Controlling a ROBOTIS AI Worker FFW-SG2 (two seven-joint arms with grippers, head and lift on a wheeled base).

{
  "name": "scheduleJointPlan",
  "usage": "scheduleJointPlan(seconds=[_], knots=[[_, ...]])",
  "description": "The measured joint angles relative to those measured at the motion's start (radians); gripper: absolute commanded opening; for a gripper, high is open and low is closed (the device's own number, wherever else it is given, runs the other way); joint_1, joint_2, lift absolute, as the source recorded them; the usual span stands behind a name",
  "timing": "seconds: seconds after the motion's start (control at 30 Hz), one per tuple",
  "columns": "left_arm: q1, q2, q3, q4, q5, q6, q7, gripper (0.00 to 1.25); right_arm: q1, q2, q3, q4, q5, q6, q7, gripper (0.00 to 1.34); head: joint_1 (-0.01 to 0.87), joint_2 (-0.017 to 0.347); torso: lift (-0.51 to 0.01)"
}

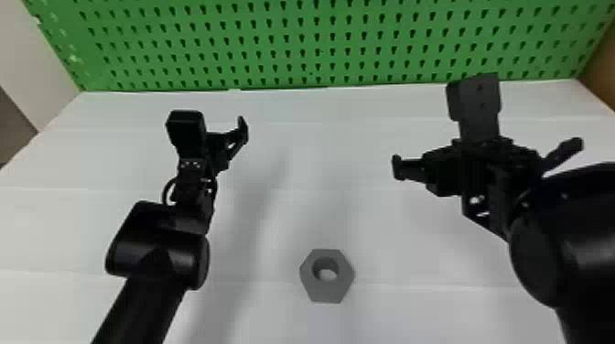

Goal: Pick up the hex nut

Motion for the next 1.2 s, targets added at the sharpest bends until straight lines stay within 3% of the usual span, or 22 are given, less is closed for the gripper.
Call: scheduleJointPlan(seconds=[0.77, 1.2], knots=[[-0.039, 0.0, 0.001, 0.026, -0.032, 0.002, 0.0, 1.16, -0.094, -0.02, 0.05, 0.014, -0.174, 0.281, 0.0, 1.17, 0.785, 0.149, -0.09], [-0.064, 0.0, 0.0, 0.037, -0.045, 0.001, 0.0, 1.16, -0.177, -0.03, 0.09, 0.078, -0.277, 0.38, 0.0, 1.17, 0.785, 0.149, -0.09]])
